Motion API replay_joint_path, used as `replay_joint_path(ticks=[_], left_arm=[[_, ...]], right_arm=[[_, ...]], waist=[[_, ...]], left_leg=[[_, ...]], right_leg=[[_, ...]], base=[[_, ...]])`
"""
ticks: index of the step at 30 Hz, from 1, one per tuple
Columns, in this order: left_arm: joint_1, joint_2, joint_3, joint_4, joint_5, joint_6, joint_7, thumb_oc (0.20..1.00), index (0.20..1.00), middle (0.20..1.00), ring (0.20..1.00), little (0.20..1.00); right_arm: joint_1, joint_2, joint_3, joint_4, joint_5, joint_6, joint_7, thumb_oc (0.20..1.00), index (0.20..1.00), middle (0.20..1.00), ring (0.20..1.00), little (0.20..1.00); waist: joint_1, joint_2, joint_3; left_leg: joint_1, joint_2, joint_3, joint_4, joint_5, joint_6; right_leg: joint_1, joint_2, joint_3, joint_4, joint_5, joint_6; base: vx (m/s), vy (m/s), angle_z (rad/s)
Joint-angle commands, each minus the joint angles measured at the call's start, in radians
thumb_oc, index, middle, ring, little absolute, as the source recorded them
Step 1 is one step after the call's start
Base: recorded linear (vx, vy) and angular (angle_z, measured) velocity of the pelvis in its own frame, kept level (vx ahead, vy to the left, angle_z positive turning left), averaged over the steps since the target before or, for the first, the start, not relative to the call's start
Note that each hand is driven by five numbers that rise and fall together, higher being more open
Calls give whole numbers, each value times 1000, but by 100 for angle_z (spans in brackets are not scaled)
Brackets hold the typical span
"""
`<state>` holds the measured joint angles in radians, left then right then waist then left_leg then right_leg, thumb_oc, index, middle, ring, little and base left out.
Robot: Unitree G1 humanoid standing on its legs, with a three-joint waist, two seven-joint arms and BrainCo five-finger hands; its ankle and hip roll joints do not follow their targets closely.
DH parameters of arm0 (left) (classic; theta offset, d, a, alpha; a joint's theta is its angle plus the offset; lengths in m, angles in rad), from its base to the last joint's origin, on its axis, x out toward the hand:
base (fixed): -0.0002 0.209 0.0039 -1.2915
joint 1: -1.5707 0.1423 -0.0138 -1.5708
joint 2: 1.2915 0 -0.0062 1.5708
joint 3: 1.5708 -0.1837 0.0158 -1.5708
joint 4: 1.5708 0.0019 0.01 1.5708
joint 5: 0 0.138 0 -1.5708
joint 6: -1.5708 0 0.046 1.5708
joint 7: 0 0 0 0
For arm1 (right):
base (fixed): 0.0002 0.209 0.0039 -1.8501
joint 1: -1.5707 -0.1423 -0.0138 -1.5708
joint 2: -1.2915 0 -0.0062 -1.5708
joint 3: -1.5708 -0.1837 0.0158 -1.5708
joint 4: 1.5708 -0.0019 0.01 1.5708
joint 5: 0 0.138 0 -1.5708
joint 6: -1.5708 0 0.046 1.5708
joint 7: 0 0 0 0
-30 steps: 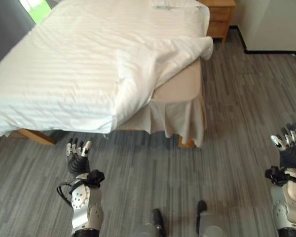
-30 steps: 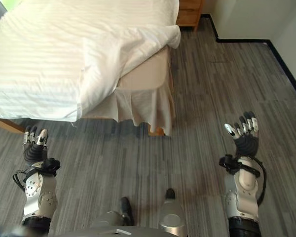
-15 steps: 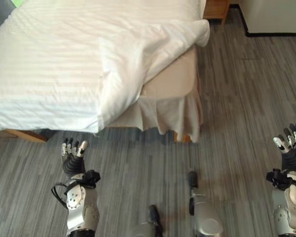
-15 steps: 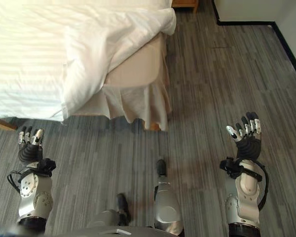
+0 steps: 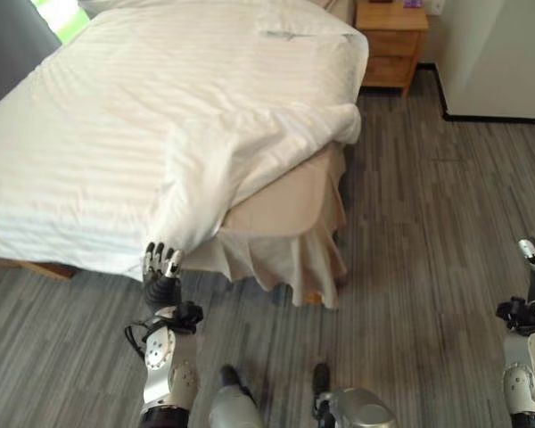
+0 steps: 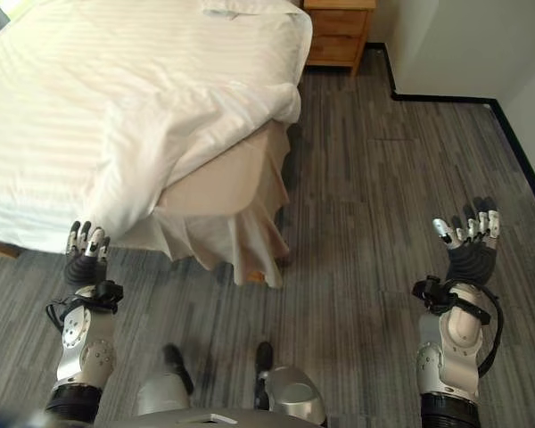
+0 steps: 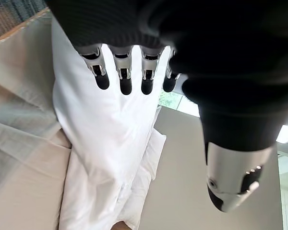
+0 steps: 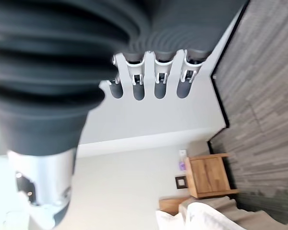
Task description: Making the bed.
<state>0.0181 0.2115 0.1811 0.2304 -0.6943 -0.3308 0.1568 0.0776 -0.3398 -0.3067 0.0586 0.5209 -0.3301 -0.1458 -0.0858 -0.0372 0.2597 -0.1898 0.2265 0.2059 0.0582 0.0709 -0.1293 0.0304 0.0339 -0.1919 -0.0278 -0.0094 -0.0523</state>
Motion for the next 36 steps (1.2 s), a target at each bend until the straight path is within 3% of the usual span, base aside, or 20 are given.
replay_joint_path(ticks=[1,7,9,15,18,22,23,26,27,30,33,35,36], left_arm=[[-14,68,59,-82,30,-81,10,1000,1000,1000,1000,1000],[-47,85,66,-87,37,-93,25,1000,1000,1000,1000,1000],[-61,108,65,-111,45,-97,36,1000,1000,1000,1000,1000],[-67,148,63,-123,87,-91,44,1000,1000,1000,1000,1000],[-86,170,55,-118,99,-88,51,1000,1000,1000,1000,1000],[-112,211,44,-118,132,-85,56,1000,1000,1000,1000,1000],[-130,232,35,-116,147,-84,47,1000,1000,1000,1000,1000],[-149,243,34,-114,147,-93,42,1000,1000,1000,1000,1000],[-172,259,33,-114,149,-99,43,1000,1000,1000,1000,1000],[-201,276,19,-99,160,-95,41,1000,1000,1000,1000,1000],[-212,277,6,-92,174,-93,34,1000,1000,1000,1000,1000],[-238,312,-6,-67,209,-90,32,1000,1000,1000,1000,1000],[-292,382,-31,-22,237,-76,19,1000,1000,1000,1000,1000]], right_arm=[[15,-80,-33,-52,1,-28,37,1000,1000,1000,1000,1000],[14,-57,-43,-48,-3,-31,24,1000,1000,1000,1000,1000],[7,-36,-28,-47,-6,-23,26,1000,1000,1000,1000,1000],[-10,-29,-9,-42,-27,-7,34,1000,1000,1000,1000,1000],[-13,-23,-3,-43,-37,-2,37,1000,1000,1000,1000,1000],[-23,-15,0,-43,-47,-2,41,1000,1000,1000,1000,1000],[-19,-8,2,-29,-43,0,47,1000,1000,1000,1000,1000],[-13,-3,1,-24,-36,-1,52,1000,1000,1000,1000,1000],[-16,-1,2,-17,-32,-2,53,1000,1000,1000,1000,1000],[-10,-8,11,-17,-33,-7,60,1000,1000,1000,1000,1000],[-11,-14,15,-18,-32,-3,68,1000,1000,1000,1000,1000],[-29,-33,8,-8,-37,-5,69,1000,1000,1000,1000,1000],[-39,-58,4,2,-28,-4,74,1000,1000,1000,1000,1000]], waist=[[18,20,-11],[23,31,-30],[27,27,-42],[43,19,-53],[42,19,-50],[24,34,-23],[10,45,-21],[3,51,-17],[-3,48,-14],[-8,34,-16],[-13,26,-23],[-12,26,-29],[-20,27,-32]], left_leg=[[62,-29,1,15,96,-17],[108,-51,23,-41,85,-7],[133,-73,57,-55,52,25],[146,-116,84,-74,18,61],[159,-146,82,-92,2,87],[198,-173,86,-136,-9,120],[207,-176,82,-145,-18,121],[216,-176,84,-145,-29,115],[227,-176,91,-145,-39,107],[242,-180,89,-145,-50,102],[243,-190,95,-145,-50,103],[241,-191,106,-145,-51,100],[242,-191,104,-145,-55,97]], right_leg=[[96,-90,65,-2,-47,94],[110,-112,71,-6,-54,114],[114,-149,80,10,-53,143],[92,-197,87,54,-47,188],[54,-221,98,139,-17,214],[-51,-231,119,303,80,233],[-86,-201,137,304,53,224],[-126,-186,129,265,33,214],[-144,-195,91,187,44,208],[-131,-206,47,113,68,220],[-107,-204,52,85,77,222],[-90,-206,41,61,86,224],[-81,-200,50,51,82,225]], base=[[363,141,-49],[188,131,-26],[264,238,-20],[143,206,-15],[77,191,2],[25,218,6],[20,160,-4],[46,85,4],[45,19,9],[49,-11,0],[22,9,24],[1,6,8],[0,0,0]])
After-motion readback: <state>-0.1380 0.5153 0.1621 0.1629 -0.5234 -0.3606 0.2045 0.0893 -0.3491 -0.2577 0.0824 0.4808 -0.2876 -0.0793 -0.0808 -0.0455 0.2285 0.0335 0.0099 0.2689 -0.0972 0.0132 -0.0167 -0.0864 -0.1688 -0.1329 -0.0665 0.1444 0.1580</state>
